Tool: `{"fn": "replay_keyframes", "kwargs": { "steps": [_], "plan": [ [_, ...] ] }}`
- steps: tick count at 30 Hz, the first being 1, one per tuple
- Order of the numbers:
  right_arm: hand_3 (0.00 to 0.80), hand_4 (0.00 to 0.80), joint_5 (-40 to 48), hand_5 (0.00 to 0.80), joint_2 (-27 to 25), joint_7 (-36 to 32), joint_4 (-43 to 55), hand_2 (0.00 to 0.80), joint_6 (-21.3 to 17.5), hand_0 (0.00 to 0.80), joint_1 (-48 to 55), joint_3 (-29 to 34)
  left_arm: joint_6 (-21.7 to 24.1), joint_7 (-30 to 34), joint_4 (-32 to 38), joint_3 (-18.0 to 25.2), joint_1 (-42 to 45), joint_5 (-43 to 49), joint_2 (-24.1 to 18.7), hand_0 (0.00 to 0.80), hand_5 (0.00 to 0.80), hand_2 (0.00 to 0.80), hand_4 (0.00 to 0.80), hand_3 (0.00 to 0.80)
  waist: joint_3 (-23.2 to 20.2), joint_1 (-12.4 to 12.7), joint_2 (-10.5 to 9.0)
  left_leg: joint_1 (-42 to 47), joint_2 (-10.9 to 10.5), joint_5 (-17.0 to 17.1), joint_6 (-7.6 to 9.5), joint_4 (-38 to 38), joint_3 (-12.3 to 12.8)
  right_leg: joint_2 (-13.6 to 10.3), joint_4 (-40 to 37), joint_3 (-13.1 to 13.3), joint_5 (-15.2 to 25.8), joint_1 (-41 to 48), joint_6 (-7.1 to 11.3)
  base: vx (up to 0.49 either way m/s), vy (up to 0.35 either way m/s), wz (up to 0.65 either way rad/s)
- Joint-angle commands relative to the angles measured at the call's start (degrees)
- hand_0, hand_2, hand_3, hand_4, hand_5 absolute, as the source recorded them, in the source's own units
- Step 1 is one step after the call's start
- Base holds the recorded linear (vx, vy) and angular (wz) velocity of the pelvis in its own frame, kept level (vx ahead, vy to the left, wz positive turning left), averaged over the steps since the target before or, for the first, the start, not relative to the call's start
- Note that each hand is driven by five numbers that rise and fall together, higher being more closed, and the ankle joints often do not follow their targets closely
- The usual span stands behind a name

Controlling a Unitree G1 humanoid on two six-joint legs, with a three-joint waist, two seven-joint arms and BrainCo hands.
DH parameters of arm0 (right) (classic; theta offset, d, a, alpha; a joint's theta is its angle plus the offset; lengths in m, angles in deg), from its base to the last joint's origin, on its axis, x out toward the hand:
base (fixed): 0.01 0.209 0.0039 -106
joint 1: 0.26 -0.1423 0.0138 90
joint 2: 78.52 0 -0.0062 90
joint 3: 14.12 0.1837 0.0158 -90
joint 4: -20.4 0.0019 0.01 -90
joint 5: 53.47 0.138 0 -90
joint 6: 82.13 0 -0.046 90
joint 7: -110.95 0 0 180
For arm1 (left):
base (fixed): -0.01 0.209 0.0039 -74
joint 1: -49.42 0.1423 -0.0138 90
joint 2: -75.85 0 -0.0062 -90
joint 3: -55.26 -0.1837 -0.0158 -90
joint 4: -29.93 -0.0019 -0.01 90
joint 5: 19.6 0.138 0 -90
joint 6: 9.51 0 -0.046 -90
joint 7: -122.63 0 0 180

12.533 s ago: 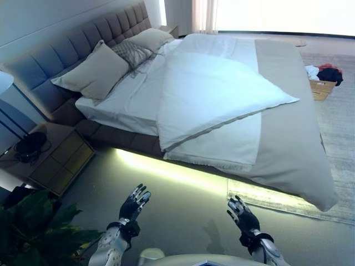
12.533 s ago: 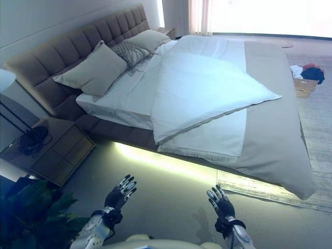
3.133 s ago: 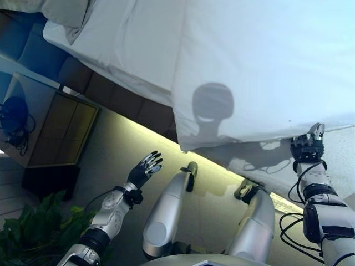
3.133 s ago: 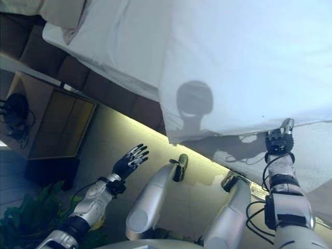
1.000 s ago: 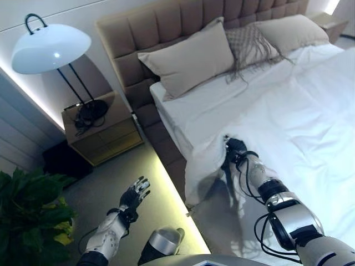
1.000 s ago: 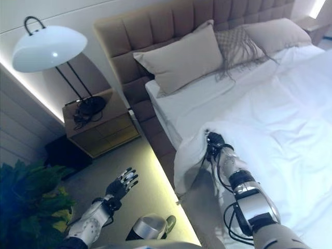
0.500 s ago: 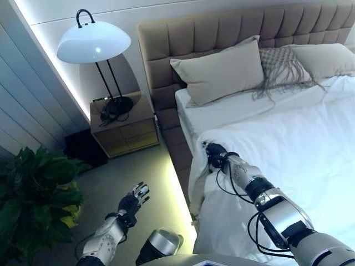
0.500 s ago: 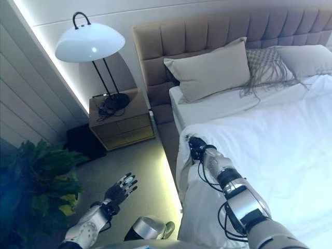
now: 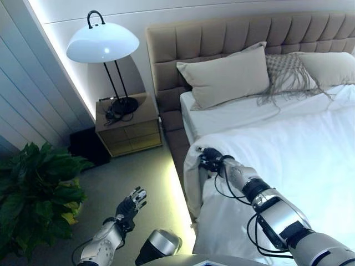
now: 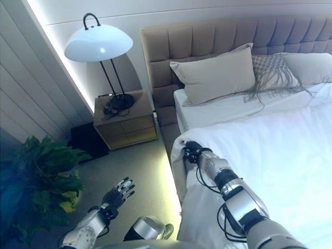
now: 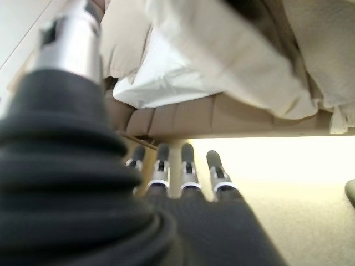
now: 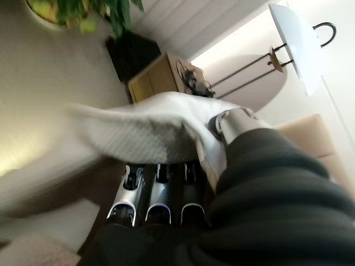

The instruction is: Make the bed neatly

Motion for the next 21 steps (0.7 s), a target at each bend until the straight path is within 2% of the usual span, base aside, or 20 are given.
{"fn": "replay_keyframes", "kwargs": {
  "steps": [1,3,8,14,15,21],
  "plan": [
    [0.000,0.000,5.77,0.000,8.38,-0.28,2.28,0.000,-0.12,0.000,-11.91,0.23,3.12,2.10,6.32,-2.27,-1.92,0.83,-2.67,0.000,0.000,0.000,0.000,0.000,-0.12,2.13,-2.30,-4.26,2.73,1.89,1.59,5.19,3.34,-4.54,-4.57,1.99,24.81,-1.86,0.20,-0.078,-0.014,0.00],
    [0.000,0.000,3.47,0.000,9.48,-0.04,2.75,0.000,1.55,0.000,-10.78,-0.20,3.18,2.35,6.68,-2.55,-1.92,1.11,-2.47,0.000,0.000,0.000,0.000,0.000,0.00,1.90,-2.26,-3.94,2.83,1.91,1.66,4.77,3.51,-4.15,-4.79,2.38,24.68,-2.20,0.04,-0.049,-0.034,-0.01],
    [0.000,0.000,1.19,0.000,12.45,0.69,7.27,0.000,6.87,0.000,-7.48,-5.84,2.89,1.95,7.39,-3.52,-2.85,2.32,-1.67,0.000,0.000,0.000,0.000,0.000,0.75,1.37,-2.59,-4.36,3.09,2.17,1.57,4.54,4.33,-2.88,-5.95,3.90,24.14,-3.12,-0.18,-0.033,-0.078,-0.03],
    [0.000,0.000,4.74,0.000,15.26,1.14,10.45,0.000,10.70,0.000,-5.85,-10.16,2.57,0.49,6.99,-3.99,-4.60,2.49,-1.09,0.000,0.000,0.000,0.000,0.000,1.49,1.08,-3.19,-4.86,3.38,2.04,1.57,5.05,5.11,-2.17,-5.97,5.03,23.90,-4.34,-0.39,-0.034,-0.056,-0.09],
    [0.000,0.000,4.32,0.000,15.62,1.08,10.79,0.000,10.45,0.000,-5.47,-10.52,2.70,0.35,6.84,-3.98,-4.69,2.67,-1.02,0.000,0.000,0.000,0.000,0.000,1.57,1.06,-3.31,-4.89,3.41,1.94,1.61,5.24,5.21,-2.16,-5.83,5.17,23.97,-4.56,-0.45,0.005,-0.045,-0.02],
    [0.000,0.000,3.18,0.000,15.44,5.36,12.67,0.000,3.29,0.000,-5.30,-10.83,2.79,0.17,6.61,-3.75,-4.47,3.25,-1.06,0.000,0.000,0.000,0.000,0.000,1.64,0.93,-3.60,-4.77,3.68,1.72,1.56,5.68,5.46,-2.32,-5.40,5.39,24.37,-5.14,-0.48,0.004,-0.012,0.00]
  ]
}}
